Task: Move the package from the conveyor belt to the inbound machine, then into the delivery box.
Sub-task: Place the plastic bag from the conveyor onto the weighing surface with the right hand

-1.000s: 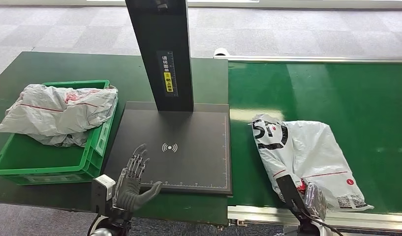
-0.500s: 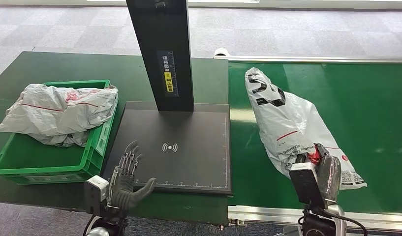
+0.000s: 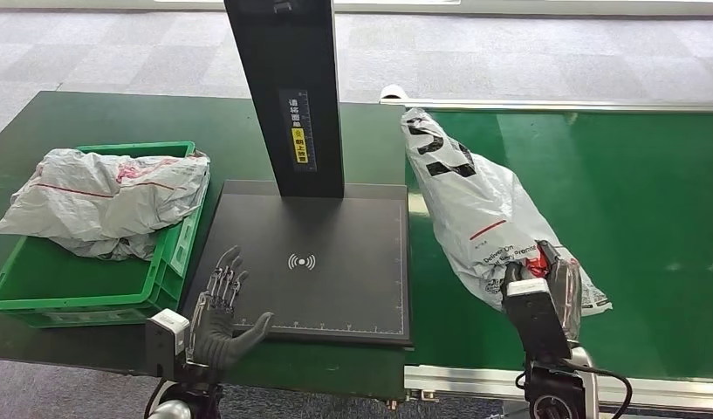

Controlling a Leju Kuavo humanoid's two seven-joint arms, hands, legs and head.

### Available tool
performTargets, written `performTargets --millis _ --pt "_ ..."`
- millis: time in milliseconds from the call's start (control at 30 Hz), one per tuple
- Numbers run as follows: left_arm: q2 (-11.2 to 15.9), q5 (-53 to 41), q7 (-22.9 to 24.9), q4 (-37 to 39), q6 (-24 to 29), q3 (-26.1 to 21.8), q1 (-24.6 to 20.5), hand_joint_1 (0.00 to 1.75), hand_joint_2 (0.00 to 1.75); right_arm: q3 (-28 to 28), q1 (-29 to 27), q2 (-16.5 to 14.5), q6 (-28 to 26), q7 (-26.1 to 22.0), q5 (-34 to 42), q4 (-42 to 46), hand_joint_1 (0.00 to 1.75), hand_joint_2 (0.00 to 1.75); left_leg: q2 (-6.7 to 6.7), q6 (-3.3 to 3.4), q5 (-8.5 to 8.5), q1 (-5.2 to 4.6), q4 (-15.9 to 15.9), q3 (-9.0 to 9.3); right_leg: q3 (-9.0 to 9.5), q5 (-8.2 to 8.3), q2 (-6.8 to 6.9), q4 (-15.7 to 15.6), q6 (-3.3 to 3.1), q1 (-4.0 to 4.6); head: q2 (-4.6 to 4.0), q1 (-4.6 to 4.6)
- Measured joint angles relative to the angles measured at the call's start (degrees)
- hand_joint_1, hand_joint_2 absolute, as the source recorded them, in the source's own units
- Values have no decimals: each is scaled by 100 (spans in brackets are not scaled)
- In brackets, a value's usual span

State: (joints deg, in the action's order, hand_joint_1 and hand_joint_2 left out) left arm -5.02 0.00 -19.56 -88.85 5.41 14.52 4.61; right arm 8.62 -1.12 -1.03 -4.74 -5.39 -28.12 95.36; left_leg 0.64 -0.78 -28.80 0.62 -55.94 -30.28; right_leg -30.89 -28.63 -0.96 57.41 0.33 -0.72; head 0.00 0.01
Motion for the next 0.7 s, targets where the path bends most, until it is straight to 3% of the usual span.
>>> performTargets --millis 200,700 --pt "-104 -117 18 0 -8 -56 -191 0 175 492 240 -90 867 20 848 -594 175 175 0 -2 2 3 1 3 3 1 0 1 -1 4 0 0" --pt "-237 -232 117 -39 86 -321 -421 0 175 2256 950 -338 1332 -90 1454 -2062 175 175 -1 -2 3 3 1 -2 -3 1 0 3 -1 4 0 1"
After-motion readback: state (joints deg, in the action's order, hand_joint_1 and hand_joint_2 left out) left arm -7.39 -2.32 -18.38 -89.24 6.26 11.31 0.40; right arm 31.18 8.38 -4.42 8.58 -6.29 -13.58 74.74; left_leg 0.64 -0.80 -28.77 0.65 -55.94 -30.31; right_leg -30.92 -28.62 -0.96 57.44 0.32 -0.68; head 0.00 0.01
